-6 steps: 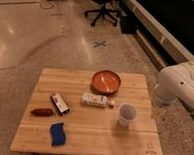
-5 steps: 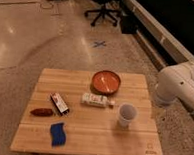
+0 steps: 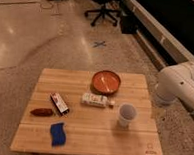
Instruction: Place the pepper on the white sponge
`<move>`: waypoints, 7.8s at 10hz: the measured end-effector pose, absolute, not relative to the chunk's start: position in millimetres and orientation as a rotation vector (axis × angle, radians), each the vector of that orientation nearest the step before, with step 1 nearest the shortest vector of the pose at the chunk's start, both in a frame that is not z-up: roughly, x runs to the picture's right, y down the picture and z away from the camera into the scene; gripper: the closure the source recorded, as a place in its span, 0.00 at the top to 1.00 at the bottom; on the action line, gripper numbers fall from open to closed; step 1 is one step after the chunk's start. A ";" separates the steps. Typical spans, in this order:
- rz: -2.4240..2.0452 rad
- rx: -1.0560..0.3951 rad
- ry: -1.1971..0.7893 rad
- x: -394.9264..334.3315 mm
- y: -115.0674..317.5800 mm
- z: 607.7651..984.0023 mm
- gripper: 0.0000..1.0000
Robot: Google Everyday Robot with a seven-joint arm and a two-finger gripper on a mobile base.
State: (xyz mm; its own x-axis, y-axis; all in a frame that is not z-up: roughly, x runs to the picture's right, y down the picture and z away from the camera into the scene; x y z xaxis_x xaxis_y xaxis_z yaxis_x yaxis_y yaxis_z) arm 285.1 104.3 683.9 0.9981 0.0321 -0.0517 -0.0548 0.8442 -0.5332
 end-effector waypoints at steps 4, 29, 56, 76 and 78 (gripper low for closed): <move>0.046 -0.564 0.041 285.0 104.3 683.9 0.65; -0.518 -0.605 -0.411 -94.8 125.3 711.7 0.65; -0.725 -0.722 -0.620 -310.0 187.7 829.3 0.65; -0.784 -0.657 -0.599 -252.8 233.1 721.0 0.16; -0.750 -0.678 -0.590 -235.0 243.0 720.6 0.16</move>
State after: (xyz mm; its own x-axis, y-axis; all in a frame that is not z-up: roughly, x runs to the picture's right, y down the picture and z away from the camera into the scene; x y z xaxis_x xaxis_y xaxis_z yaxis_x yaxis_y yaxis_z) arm -235.0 243.0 720.6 0.5941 -0.4120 0.6909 0.7686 0.5442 -0.3364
